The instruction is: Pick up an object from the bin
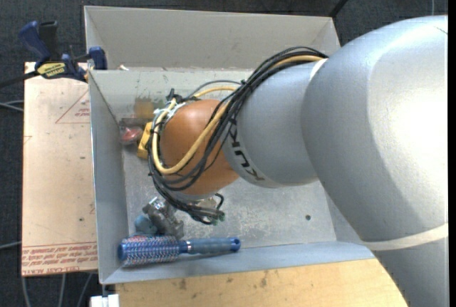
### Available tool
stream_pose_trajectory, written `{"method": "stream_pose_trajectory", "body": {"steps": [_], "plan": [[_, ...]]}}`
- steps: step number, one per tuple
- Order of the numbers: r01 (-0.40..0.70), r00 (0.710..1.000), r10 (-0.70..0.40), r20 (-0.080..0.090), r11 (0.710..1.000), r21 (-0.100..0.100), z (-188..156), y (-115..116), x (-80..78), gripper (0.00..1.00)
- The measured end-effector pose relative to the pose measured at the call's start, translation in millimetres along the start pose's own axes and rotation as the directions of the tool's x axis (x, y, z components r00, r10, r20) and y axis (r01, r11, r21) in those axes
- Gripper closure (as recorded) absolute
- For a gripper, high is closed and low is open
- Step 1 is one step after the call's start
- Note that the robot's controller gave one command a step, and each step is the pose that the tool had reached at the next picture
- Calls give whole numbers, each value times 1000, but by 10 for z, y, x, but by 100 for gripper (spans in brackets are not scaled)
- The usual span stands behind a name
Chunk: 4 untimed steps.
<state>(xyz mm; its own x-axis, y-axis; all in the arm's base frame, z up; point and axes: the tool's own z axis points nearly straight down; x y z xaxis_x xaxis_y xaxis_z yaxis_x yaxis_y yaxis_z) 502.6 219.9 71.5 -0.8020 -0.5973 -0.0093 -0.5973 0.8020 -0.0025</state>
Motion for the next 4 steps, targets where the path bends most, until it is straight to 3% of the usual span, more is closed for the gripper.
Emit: {"method": "stream_pose_trajectory", "body": {"steps": [1,2,3,4], "plan": [[0,1000,0,1,1000,-1,3,6,-1,0],[17,1000,-17,-5,1000,2,-237,-860,444,0],[-105,994,105,20,994,14,-103,-489,474,0],[123,992,-123,-2,992,-3,-546,-254,238,0]]}}
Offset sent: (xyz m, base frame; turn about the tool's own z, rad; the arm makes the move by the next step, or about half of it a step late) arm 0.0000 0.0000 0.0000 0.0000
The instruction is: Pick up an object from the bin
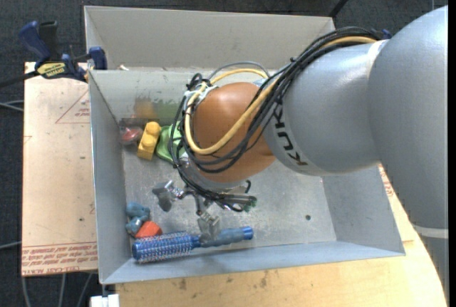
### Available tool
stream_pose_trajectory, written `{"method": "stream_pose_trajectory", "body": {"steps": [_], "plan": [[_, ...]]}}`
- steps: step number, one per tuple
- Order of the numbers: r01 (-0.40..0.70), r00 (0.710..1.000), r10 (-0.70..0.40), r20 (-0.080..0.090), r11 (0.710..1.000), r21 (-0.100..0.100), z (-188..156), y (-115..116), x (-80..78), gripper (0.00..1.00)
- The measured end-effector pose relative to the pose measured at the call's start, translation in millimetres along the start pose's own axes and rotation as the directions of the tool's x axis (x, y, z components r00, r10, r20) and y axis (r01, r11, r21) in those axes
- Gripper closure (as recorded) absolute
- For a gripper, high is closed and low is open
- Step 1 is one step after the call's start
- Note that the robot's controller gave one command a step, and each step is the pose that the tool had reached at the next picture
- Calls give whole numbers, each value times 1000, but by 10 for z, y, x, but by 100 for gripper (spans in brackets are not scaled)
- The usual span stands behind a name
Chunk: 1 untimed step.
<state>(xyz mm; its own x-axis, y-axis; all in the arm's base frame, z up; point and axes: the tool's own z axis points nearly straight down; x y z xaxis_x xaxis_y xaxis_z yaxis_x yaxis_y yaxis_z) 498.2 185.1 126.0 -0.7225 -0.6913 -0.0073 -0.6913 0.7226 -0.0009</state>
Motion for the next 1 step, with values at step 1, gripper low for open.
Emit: {"method": "stream_pose_trajectory", "body": {"steps": [1], "plan": [[20,1000,-20,3,1000,4,556,188,11,0]]}}
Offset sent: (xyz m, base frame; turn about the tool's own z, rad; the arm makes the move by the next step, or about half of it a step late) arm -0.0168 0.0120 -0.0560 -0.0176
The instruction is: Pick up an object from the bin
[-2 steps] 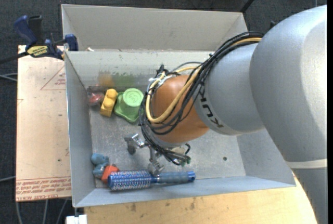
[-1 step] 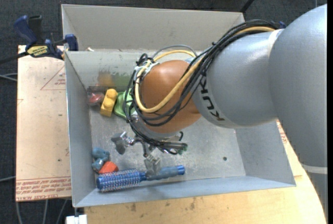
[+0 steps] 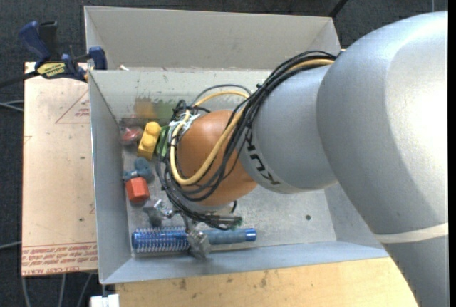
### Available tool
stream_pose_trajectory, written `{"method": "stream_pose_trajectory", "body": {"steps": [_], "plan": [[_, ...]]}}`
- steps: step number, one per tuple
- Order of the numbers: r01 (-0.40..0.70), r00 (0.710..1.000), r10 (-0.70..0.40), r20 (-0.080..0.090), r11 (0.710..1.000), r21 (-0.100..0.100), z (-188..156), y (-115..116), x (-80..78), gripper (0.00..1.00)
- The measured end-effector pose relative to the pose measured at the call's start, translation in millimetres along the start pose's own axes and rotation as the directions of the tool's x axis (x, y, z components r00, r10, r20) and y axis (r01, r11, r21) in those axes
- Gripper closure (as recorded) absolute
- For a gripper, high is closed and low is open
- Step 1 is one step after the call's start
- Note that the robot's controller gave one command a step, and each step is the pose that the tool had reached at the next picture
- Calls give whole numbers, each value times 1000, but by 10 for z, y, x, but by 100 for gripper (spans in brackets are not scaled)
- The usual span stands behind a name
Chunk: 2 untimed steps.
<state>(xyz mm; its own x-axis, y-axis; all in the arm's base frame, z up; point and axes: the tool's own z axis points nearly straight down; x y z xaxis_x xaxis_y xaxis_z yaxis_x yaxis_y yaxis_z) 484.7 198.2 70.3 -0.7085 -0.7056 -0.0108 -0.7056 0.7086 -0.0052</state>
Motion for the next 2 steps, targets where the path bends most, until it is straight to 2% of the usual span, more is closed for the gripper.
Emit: {"method": "stream_pose_trajectory", "body": {"steps": [1,2], "plan": [[-5,1000,5,-6,1000,-5,3,12,20,100],[59,998,-59,0,998,-3,-1424,150,-157,100]]}}
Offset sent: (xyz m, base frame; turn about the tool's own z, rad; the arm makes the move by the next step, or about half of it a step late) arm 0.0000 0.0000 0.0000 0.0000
